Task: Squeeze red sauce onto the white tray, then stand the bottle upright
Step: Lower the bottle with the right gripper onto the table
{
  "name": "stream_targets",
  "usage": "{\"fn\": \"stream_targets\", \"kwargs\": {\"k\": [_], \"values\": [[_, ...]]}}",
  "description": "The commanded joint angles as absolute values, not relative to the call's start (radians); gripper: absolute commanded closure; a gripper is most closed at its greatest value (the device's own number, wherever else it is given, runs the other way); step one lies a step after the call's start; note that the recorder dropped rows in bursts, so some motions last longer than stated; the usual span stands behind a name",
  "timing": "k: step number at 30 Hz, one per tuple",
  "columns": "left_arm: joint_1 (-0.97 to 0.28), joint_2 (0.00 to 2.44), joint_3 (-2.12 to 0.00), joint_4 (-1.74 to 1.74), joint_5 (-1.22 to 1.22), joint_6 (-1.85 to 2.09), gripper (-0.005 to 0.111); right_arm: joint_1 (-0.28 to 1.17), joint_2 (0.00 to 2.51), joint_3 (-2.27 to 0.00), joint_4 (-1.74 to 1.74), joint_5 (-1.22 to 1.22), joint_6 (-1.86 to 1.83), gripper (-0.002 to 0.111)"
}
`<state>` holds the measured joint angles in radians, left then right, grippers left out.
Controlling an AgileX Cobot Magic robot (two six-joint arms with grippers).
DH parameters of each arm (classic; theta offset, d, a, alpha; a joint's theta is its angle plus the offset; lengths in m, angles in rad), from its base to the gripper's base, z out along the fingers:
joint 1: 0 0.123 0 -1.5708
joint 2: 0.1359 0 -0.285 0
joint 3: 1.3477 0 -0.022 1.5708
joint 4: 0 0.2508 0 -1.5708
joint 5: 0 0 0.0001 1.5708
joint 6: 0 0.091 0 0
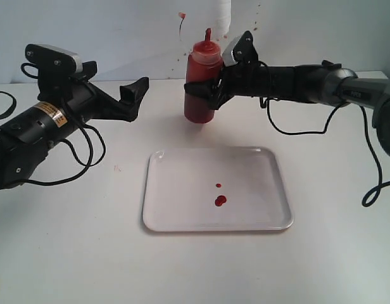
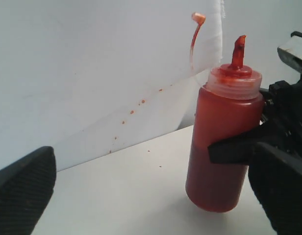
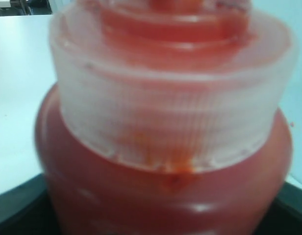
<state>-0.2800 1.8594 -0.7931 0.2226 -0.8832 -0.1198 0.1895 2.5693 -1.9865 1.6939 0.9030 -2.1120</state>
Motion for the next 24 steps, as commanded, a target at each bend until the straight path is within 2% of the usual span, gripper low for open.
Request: {"fn": "stream_targets", "kwargs": {"k": [1,12,14,16,19,21,24], "values": [[-0.278,1.868,-0.798,0.210,-0.885,-0.121,0.002,0.196,2.576,-2.003,1.744,0.943,-2.105,0.108],[-0.278,1.983,-0.845,0.195,-0.935,-0.121,0.002,0.230,2.579,-2.003,1.744,0.809,-2.050,0.108],[-0.278,1.983,-0.845,0.195,-0.948,-0.121,0.002,0.230,2.579,-2.003,1.744,0.811,-2.015,0.103],[-0.278,1.983,-0.845,0.195,-0.969,-0.121,0.002,0.230,2.579,-2.003,1.740,0.834,-1.989,0.093],[-0.278,1.983,-0.845,0.195,-0.993,-0.121,0.002,0.230,2.579,-2.003,1.727,0.871,-1.966,0.070],[-0.278,1.983,-0.845,0.195,-0.993,-0.121,0.002,0.230,2.579,-2.003,1.727,0.871,-1.935,0.045],[-0.278,1.983,-0.845,0.203,-0.991,-0.121,0.002,0.230,2.577,-2.003,1.727,0.869,-1.908,0.014]]}}
